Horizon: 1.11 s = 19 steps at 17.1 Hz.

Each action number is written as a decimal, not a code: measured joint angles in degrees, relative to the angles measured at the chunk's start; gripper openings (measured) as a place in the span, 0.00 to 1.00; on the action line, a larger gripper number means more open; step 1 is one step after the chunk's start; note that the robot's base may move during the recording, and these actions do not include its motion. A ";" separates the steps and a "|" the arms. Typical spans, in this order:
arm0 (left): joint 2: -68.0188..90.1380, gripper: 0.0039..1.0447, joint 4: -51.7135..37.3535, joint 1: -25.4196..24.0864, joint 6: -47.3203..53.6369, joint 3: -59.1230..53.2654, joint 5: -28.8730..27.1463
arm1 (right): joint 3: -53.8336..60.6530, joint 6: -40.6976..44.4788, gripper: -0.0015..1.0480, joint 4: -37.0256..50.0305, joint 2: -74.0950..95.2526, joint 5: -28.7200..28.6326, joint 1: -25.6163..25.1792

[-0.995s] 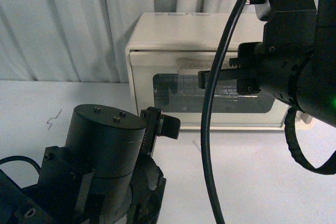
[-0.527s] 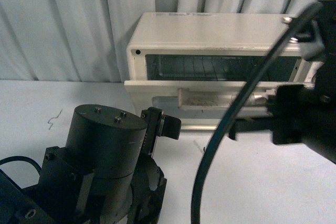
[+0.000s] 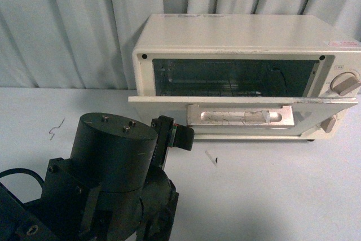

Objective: Open oven

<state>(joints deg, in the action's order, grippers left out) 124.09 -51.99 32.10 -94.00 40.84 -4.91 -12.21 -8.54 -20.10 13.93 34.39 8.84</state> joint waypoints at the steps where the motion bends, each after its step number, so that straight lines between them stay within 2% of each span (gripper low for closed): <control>1: 0.00 0.94 0.00 0.11 0.00 0.00 0.00 | 0.52 -4.04 0.21 -2.62 1.11 -4.15 -4.22; 2: 0.00 0.94 -0.04 0.11 0.00 0.00 0.15 | 1.09 -8.52 0.31 -4.79 2.60 -9.16 -9.35; 3: 0.00 0.94 -0.09 0.04 0.00 0.00 0.17 | 1.31 -11.87 0.41 -4.68 2.78 -10.27 -10.93; 4: 0.00 0.94 -0.09 -0.02 0.00 0.00 0.13 | 2.19 -12.28 0.46 -0.44 1.07 -13.51 -11.56; 5: 0.00 0.94 -0.07 0.00 0.00 0.00 0.02 | 7.80 -8.39 0.37 11.37 -6.62 -26.29 -16.92; 6: 0.00 0.94 -0.02 -0.04 0.00 0.00 0.13 | 11.50 -2.58 0.26 16.87 -12.96 -34.03 -18.49; 7: 0.00 0.94 0.00 -0.02 0.00 0.00 -0.09 | 11.50 1.64 0.16 20.74 -13.62 -34.99 -14.12; 8: 0.00 0.94 -0.02 0.00 0.00 0.02 0.15 | 11.58 4.94 0.04 19.78 -13.68 -35.34 -8.39; 19: 0.00 0.94 -0.02 0.04 0.00 0.02 0.11 | 11.58 8.13 0.02 19.87 -13.70 -34.36 -8.85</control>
<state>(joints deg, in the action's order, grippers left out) 124.09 -52.01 32.14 -94.00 40.86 -4.80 -0.62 -0.40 -0.23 0.23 0.03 -0.01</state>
